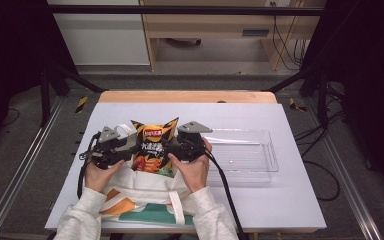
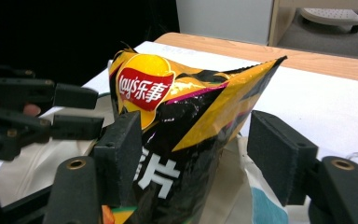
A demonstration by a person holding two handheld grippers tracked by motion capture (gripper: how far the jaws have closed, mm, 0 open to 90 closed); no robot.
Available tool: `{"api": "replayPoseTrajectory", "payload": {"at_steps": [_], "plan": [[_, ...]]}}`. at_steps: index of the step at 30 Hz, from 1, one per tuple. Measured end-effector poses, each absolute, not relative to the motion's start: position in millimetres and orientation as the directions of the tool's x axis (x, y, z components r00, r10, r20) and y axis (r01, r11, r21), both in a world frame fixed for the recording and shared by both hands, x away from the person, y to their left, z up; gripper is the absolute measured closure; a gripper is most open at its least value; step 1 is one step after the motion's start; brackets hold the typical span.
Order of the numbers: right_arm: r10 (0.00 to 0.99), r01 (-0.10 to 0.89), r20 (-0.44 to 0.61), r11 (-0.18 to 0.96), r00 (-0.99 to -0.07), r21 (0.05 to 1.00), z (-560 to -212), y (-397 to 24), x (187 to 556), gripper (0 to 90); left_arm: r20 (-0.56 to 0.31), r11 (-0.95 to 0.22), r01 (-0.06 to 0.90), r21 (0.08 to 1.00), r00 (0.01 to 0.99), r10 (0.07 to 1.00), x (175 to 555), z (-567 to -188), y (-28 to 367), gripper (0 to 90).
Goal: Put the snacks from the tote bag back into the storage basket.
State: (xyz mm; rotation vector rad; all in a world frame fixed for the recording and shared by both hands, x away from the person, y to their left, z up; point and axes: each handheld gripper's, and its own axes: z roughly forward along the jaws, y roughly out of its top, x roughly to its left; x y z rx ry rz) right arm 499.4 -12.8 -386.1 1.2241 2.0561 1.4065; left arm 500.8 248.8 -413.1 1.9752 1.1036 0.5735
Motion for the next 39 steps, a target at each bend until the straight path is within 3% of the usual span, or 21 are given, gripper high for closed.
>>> {"api": "replayPoseTrajectory", "payload": {"at_steps": [8,12,15,21,29,39], "plan": [[0.800,0.499,0.195,0.146,-0.567,0.854,-398,0,511,37.8,0.002,-0.315,0.507,0.802,0.525,0.851,500,-416,249,50.6],[0.792,0.512,0.209,0.148,-0.574,0.846,-400,1,512,48.5,0.005,-0.320,0.509,0.799,0.527,0.850,500,-416,249,50.6],[0.766,0.519,0.234,0.149,-0.599,0.842,-399,1,511,67.9,-0.009,-0.304,0.508,0.806,0.524,0.851,500,-415,251,49.4],[0.747,0.508,0.221,0.176,-0.627,0.843,-396,3,504,86.7,-0.054,-0.242,0.487,0.839,0.518,0.854,496,-406,257,46.6],[0.730,0.457,0.159,0.228,-0.664,0.860,-392,6,489,90.0,-0.094,-0.173,0.443,0.880,0.519,0.850,489,-386,262,44.0],[0.697,0.421,0.157,0.225,-0.699,0.879,-394,1,471,90.0,-0.157,-0.072,0.410,0.909,0.498,0.853,492,-366,275,39.2]]}}
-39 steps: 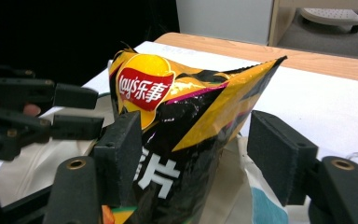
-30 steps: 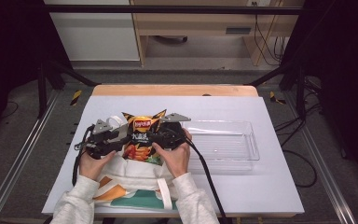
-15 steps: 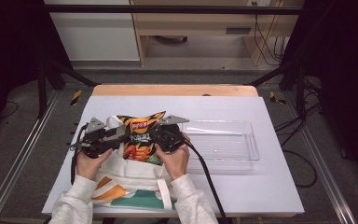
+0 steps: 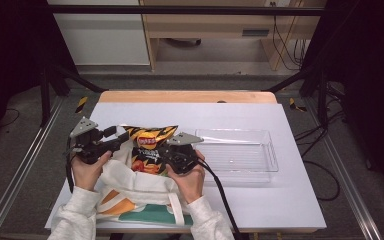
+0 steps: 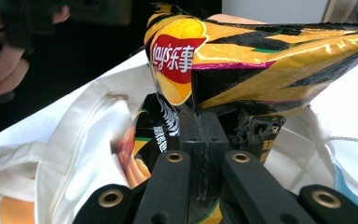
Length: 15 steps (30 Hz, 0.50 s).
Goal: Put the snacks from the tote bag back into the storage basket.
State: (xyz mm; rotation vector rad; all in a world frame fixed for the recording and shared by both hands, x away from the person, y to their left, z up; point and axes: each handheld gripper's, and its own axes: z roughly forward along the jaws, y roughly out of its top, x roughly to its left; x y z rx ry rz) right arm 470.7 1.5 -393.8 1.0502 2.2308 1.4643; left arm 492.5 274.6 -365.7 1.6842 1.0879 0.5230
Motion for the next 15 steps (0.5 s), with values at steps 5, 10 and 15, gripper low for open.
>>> {"api": "replayPoseTrajectory", "payload": {"at_steps": [5,10,15], "plan": [[0.687,0.397,0.129,0.247,-0.715,0.884,-393,2,465,90.0,-0.158,-0.085,0.418,0.905,0.514,0.843,502,-363,267,34.8],[0.680,0.389,0.123,0.253,-0.723,0.886,-396,0,461,90.0,-0.162,-0.118,0.449,0.886,0.537,0.828,508,-370,259,32.5],[0.681,0.395,0.128,0.252,-0.721,0.883,-397,-1,461,90.0,-0.195,-0.105,0.463,0.880,0.555,0.809,510,-376,259,31.6]]}}
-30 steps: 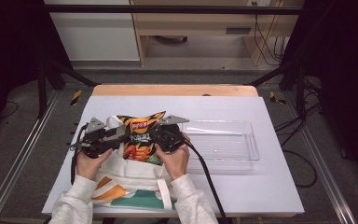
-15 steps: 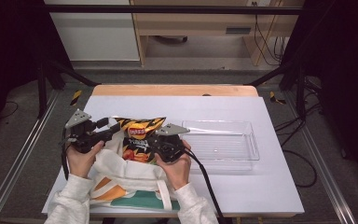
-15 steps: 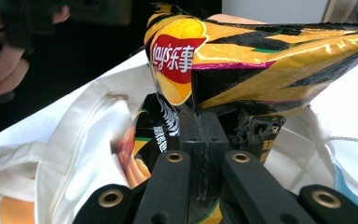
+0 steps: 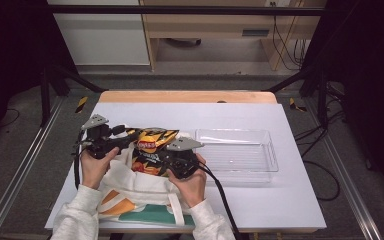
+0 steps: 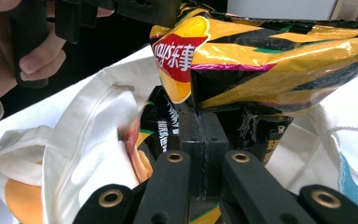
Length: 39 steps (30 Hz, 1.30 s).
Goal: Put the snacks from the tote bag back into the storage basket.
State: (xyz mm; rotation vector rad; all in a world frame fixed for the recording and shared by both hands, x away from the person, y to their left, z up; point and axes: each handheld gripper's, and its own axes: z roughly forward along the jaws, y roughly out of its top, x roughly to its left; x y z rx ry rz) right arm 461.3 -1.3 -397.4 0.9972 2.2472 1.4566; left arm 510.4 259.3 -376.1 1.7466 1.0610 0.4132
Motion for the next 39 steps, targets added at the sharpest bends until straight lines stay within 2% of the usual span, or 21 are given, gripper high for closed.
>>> {"api": "replayPoseTrajectory", "payload": {"at_steps": [8,15,22,25,29,34,39], "plan": [[0.677,0.385,0.123,0.252,-0.726,0.888,-399,-2,460,90.0,-0.197,-0.103,0.468,0.878,0.547,0.813,508,-378,258,33.5],[0.671,0.374,0.119,0.250,-0.732,0.893,-400,-2,458,90.0,-0.194,-0.119,0.483,0.868,0.549,0.813,499,-380,258,27.0],[0.668,0.373,0.120,0.250,-0.734,0.894,-401,-3,457,90.0,-0.200,-0.131,0.488,0.863,0.569,0.798,497,-382,253,28.4],[0.667,0.372,0.118,0.253,-0.736,0.893,-401,-3,457,90.0,-0.206,-0.139,0.483,0.864,0.593,0.779,498,-384,246,33.3],[0.670,0.375,0.117,0.254,-0.733,0.892,-401,-3,458,90.0,-0.206,-0.139,0.481,0.866,0.595,0.777,497,-385,242,44.3],[0.673,0.379,0.120,0.254,-0.730,0.890,-402,-3,459,90.0,-0.186,-0.158,0.482,0.862,0.591,0.785,494,-386,237,63.0],[0.674,0.385,0.127,0.248,-0.728,0.889,-402,-3,459,90.0,-0.195,-0.159,0.496,0.854,0.587,0.786,493,-386,235,76.5]]}}
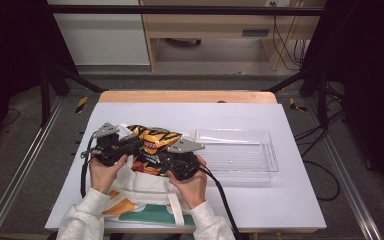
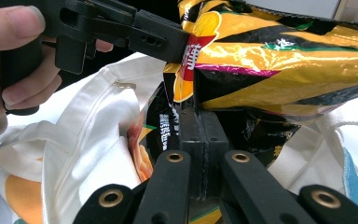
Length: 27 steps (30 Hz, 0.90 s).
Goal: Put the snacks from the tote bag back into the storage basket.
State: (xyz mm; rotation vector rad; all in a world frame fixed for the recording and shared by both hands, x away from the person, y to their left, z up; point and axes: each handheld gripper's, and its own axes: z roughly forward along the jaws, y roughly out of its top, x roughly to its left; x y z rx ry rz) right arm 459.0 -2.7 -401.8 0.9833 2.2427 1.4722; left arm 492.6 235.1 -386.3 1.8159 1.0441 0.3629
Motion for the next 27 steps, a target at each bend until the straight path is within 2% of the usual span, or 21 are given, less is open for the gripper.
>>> {"api": "replayPoseTrajectory", "payload": {"at_steps": [1,2,3,5,13,18,19,21,27], "plan": [[0.674,0.385,0.127,0.248,-0.728,0.889,-402,-3,459,90.0,-0.195,-0.159,0.496,0.854,0.587,0.786,493,-386,235,81.6],[0.674,0.385,0.127,0.248,-0.727,0.889,-402,-3,459,90.0,-0.196,-0.162,0.496,0.853,0.591,0.782,492,-386,235,81.6],[0.675,0.383,0.126,0.247,-0.727,0.890,-402,-3,459,90.0,-0.186,-0.168,0.493,0.853,0.590,0.786,491,-386,234,87.9],[0.677,0.383,0.126,0.246,-0.726,0.890,-402,-3,459,90.0,-0.178,-0.173,0.490,0.855,0.589,0.788,490,-386,234,89.3],[0.681,0.373,0.121,0.238,-0.723,0.897,-401,-3,459,85.9,-0.156,-0.174,0.468,0.866,0.585,0.796,484,-385,236,90.0],[0.699,0.365,0.125,0.205,-0.704,0.908,-394,-12,457,74.5,-0.117,-0.202,0.440,0.875,0.597,0.794,473,-380,236,90.0],[0.699,0.365,0.125,0.205,-0.704,0.908,-394,-12,457,74.5,-0.117,-0.202,0.440,0.875,0.597,0.794,473,-380,236,90.0],[0.721,0.365,0.144,0.160,-0.678,0.917,-387,-21,456,66.7,-0.103,-0.212,0.433,0.876,0.599,0.794,469,-378,237,90.0],[0.752,0.387,0.155,0.143,-0.641,0.911,-386,-26,460,60.2,-0.101,-0.199,0.445,0.873,0.565,0.819,473,-384,241,90.0]]}}
